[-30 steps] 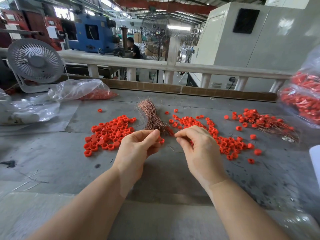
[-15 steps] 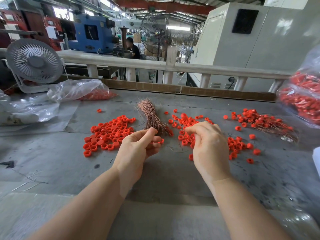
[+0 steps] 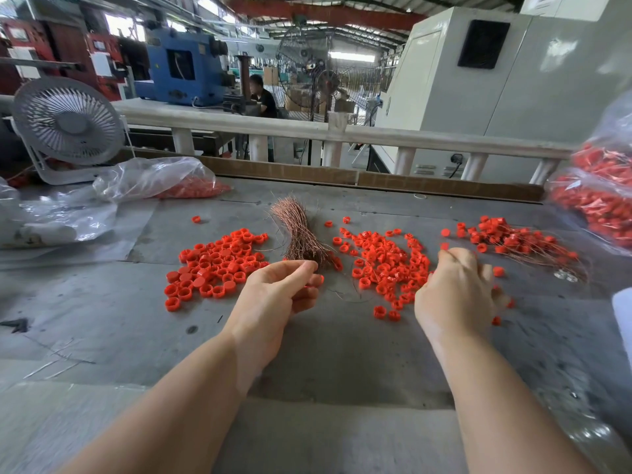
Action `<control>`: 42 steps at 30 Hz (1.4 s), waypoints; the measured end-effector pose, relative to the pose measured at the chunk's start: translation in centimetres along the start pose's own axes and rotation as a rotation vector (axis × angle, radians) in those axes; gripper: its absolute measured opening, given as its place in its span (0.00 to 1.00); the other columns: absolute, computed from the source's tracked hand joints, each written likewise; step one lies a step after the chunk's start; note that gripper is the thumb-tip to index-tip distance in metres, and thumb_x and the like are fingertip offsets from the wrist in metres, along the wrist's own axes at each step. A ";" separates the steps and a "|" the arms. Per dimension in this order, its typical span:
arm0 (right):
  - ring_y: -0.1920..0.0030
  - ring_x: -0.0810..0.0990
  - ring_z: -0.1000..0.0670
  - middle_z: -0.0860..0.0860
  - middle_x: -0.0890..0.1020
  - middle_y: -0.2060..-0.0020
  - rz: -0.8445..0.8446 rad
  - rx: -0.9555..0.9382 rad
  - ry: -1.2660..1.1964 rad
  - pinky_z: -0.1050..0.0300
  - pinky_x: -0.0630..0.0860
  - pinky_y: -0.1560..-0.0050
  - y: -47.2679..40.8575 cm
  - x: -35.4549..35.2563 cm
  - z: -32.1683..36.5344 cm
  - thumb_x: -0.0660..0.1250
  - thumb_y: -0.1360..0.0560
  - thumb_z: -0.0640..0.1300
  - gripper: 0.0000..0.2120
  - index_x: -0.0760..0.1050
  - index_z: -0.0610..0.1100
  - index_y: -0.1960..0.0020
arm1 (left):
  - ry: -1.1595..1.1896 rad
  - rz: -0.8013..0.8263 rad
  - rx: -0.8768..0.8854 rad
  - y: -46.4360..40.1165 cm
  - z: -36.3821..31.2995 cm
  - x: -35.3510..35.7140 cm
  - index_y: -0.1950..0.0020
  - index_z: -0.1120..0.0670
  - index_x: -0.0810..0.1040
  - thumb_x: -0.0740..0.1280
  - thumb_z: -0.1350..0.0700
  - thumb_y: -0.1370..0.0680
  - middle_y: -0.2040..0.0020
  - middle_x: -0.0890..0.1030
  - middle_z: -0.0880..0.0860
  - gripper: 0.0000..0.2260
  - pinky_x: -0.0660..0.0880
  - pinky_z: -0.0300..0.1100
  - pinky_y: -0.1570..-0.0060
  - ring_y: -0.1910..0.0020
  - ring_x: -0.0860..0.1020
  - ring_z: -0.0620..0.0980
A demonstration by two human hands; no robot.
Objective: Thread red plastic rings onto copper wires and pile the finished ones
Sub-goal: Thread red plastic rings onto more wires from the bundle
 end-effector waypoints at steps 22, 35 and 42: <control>0.45 0.73 0.47 0.50 0.77 0.48 0.069 -0.384 -0.069 0.55 0.68 0.57 1.6 1.3 1.5 0.59 0.26 0.32 0.15 0.79 0.44 0.46 | -0.488 -0.171 0.229 -0.6 0.7 -0.7 0.54 0.57 0.81 0.67 0.65 0.25 0.66 0.81 0.49 0.05 0.76 0.38 0.60 0.67 0.76 0.44; 0.44 0.71 0.49 0.51 0.78 0.48 0.154 -0.607 -0.126 0.61 0.64 0.45 2.3 1.7 2.1 0.60 0.24 0.34 0.15 0.79 0.45 0.44 | -1.460 0.112 0.433 -0.3 1.4 -0.1 0.27 0.46 0.63 0.55 0.50 0.19 0.25 0.59 0.44 0.20 0.45 0.33 0.33 0.26 0.54 0.46; 0.42 0.69 0.51 0.56 0.76 0.45 0.159 -0.552 -0.048 0.59 0.58 0.45 2.3 1.8 1.9 0.59 0.24 0.37 0.16 0.78 0.51 0.43 | -1.401 0.146 0.463 -0.3 1.5 -0.2 0.31 0.49 0.70 0.58 0.51 0.20 0.30 0.69 0.43 0.17 0.54 0.31 0.37 0.31 0.65 0.44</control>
Point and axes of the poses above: each hand's wrist, its own y-axis away from the middle knuckle, its own x-axis out of the palm, z = x × y, the point moved 1 cm from there along -y, towards the middle knuckle
